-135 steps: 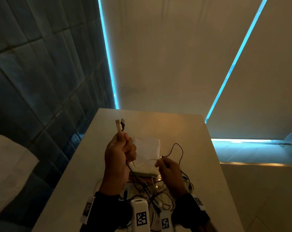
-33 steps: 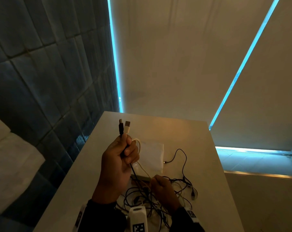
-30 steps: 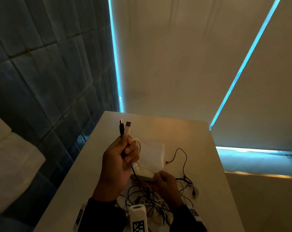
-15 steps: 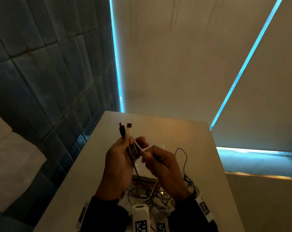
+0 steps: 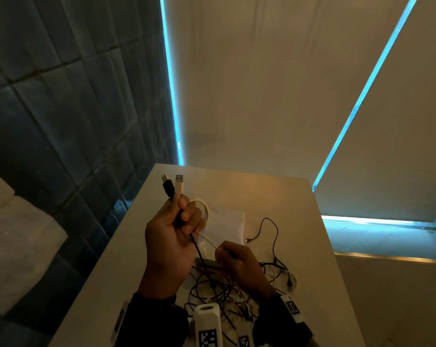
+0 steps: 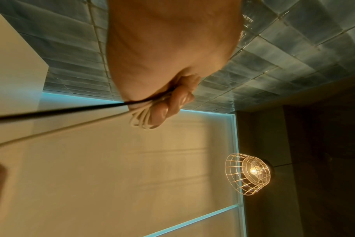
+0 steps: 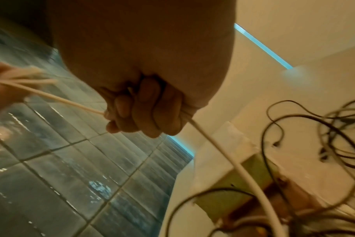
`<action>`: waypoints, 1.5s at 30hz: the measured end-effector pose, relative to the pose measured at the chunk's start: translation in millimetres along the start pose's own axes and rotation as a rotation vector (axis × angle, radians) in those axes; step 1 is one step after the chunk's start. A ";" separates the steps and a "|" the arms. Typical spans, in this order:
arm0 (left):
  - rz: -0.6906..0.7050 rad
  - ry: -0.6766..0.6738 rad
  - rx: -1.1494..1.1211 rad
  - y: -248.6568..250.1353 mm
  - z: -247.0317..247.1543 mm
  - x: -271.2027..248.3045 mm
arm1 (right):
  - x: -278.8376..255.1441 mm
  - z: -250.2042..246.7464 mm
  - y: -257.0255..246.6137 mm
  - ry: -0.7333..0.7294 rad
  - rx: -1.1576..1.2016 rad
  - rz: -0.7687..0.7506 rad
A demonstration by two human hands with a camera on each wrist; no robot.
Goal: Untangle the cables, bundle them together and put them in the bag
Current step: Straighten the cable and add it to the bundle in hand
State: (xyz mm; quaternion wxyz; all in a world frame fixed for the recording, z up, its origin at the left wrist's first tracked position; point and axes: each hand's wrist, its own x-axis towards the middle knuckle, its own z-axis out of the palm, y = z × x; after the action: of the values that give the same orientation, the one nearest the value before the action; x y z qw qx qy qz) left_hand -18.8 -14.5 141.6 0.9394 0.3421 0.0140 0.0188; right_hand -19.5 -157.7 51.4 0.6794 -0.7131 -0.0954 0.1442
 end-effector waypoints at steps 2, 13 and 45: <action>0.000 -0.002 0.006 0.0 -0.4 -0.6 | 0.5 0.3 9.8 0.039 0.009 0.017; 0.007 -0.011 0.020 1.7 -3.1 1.3 | 13.0 -9.6 88.4 0.203 -0.053 0.088; -0.047 0.018 0.087 -4.9 2.6 4.0 | 1.0 -2.5 -19.6 -0.002 0.104 -0.061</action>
State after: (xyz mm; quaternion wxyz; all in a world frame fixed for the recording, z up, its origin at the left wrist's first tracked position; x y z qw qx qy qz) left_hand -14.5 -19.7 140.4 0.9235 0.3822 0.0315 -0.0009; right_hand -16.5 -158.6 70.9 0.7195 -0.6736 -0.1099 0.1288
